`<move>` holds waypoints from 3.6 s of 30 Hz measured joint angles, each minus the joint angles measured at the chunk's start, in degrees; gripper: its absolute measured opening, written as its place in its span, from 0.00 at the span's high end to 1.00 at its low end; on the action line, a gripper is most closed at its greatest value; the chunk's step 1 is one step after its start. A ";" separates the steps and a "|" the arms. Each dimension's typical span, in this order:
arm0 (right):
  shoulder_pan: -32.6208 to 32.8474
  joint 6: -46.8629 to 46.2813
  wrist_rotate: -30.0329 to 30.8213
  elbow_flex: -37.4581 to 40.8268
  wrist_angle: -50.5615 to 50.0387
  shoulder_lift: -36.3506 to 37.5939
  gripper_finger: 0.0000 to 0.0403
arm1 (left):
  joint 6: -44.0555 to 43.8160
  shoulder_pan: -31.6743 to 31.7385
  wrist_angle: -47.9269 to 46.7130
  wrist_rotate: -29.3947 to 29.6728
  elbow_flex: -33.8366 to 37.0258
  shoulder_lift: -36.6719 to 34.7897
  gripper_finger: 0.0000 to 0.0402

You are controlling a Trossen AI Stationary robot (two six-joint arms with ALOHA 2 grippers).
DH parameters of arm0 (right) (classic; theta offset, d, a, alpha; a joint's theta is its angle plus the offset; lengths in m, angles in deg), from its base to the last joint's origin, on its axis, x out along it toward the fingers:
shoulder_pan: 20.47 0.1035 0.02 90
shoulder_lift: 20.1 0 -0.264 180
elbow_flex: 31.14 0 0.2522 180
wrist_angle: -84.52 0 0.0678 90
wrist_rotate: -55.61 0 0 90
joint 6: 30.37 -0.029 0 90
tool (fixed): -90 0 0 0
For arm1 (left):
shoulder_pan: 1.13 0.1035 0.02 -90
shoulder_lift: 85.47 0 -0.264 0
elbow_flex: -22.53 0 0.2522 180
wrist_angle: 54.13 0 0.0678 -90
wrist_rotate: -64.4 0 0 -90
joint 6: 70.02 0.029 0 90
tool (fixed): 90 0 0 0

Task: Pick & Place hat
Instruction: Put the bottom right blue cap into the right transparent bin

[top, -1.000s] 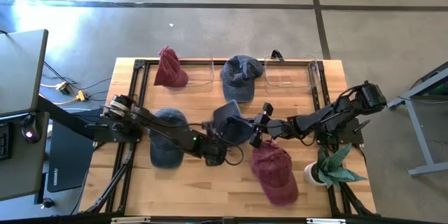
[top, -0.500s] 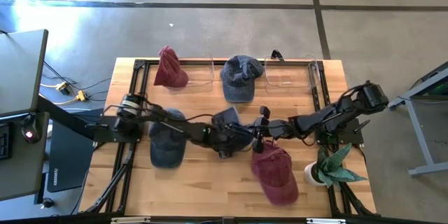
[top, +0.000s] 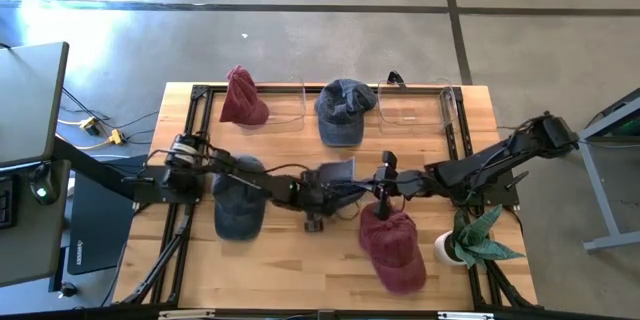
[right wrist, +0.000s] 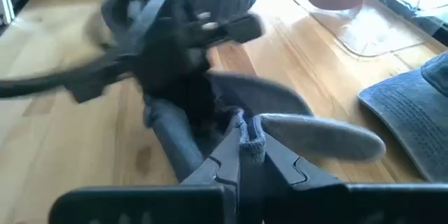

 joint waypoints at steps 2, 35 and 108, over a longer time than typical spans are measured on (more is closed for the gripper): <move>0.00 -0.07 -0.29 -0.04 0.10 -0.25 0.96 | 0.14 -1.17 0.65 -0.10 -0.53 -0.93 1.00; 10.00 13.86 -0.17 -2.29 -3.75 -0.20 0.52 | -1.85 -8.06 -16.64 29.35 -1.09 -5.35 1.00; -65.33 2.43 -3.86 -43.47 -79.92 14.50 0.91 | -11.35 -19.33 8.17 26.79 16.60 -9.44 1.00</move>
